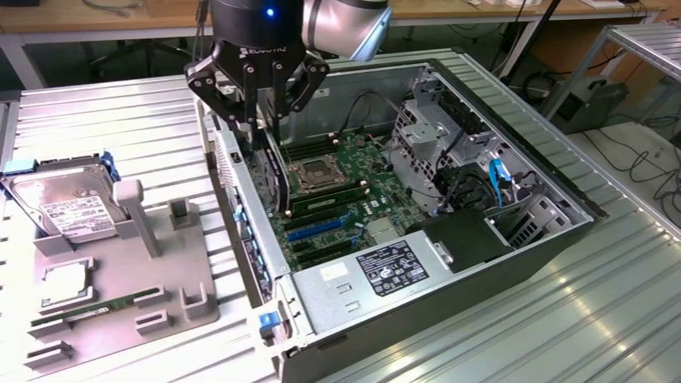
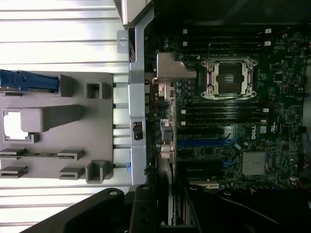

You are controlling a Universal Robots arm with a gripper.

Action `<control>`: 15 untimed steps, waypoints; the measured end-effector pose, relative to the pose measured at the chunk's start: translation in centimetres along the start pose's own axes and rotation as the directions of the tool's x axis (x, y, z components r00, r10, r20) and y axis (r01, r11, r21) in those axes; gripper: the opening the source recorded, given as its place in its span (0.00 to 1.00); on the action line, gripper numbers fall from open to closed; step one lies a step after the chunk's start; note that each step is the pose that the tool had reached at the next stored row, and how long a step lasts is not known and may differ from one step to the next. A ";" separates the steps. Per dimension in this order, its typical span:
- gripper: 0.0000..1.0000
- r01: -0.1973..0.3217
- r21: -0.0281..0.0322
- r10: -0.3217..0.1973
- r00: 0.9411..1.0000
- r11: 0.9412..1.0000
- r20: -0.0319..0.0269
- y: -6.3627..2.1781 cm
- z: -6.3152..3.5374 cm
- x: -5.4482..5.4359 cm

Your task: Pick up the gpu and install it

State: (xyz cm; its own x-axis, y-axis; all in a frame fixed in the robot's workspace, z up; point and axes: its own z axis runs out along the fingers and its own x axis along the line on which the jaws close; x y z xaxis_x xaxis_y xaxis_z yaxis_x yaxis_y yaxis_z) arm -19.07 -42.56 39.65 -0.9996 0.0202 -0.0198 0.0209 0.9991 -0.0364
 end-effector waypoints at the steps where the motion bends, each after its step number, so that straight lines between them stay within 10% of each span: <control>1: 0.27 0.000 0.000 0.000 1.000 1.000 0.000 0.00 0.04 -0.1; 15: 0.27 0.000 0.000 0.000 1.000 1.000 0.000 0.04 0.65 -0.6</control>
State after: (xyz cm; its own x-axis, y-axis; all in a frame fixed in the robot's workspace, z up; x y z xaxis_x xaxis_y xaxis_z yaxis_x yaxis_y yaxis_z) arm -18.44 -42.55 39.02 -0.9996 0.0202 -0.0198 0.0209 0.9991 -0.0368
